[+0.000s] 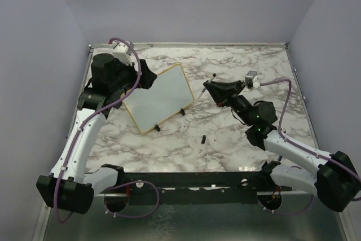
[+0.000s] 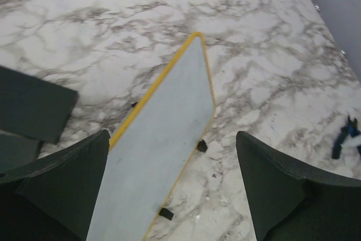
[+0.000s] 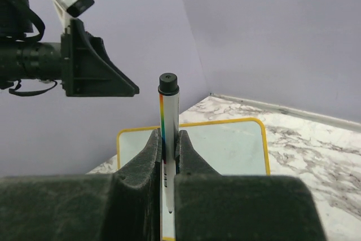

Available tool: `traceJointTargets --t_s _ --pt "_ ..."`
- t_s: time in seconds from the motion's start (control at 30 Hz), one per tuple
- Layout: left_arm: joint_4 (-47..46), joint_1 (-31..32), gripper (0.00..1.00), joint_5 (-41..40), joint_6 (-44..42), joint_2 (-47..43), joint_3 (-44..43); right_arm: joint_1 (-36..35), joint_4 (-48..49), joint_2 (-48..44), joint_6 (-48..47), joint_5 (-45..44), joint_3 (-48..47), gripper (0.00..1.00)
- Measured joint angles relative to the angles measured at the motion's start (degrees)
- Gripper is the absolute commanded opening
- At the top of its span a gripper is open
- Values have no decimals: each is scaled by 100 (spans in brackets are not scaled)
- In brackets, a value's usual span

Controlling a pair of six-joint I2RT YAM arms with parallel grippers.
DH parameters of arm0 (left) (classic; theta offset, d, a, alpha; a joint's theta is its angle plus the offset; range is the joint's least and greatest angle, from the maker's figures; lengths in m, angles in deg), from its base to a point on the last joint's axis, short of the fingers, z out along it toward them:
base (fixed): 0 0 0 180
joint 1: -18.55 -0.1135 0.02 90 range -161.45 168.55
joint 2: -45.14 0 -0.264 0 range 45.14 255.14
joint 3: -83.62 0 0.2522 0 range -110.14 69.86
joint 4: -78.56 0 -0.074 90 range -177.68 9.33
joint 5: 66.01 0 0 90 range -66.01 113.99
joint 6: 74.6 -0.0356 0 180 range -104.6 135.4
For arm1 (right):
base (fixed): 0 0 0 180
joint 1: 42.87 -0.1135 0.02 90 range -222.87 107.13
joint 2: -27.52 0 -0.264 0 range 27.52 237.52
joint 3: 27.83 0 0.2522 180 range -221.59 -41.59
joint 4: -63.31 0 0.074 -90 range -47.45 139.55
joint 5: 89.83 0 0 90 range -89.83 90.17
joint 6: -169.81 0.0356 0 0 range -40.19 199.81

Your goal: Write a sentence on the whiteboard

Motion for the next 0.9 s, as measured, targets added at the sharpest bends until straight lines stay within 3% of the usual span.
traceJointTargets --t_s 0.23,0.47,0.9 --pt "-4 -916 99 -1423 214 -275 260 -295 671 262 -192 0 136 1" --pt "-737 -1287 99 -2328 413 -472 968 -605 782 452 -313 -4 122 1" --pt "-1032 -1294 99 -2710 116 -481 1213 -1421 1266 2092 -466 -361 -798 1"
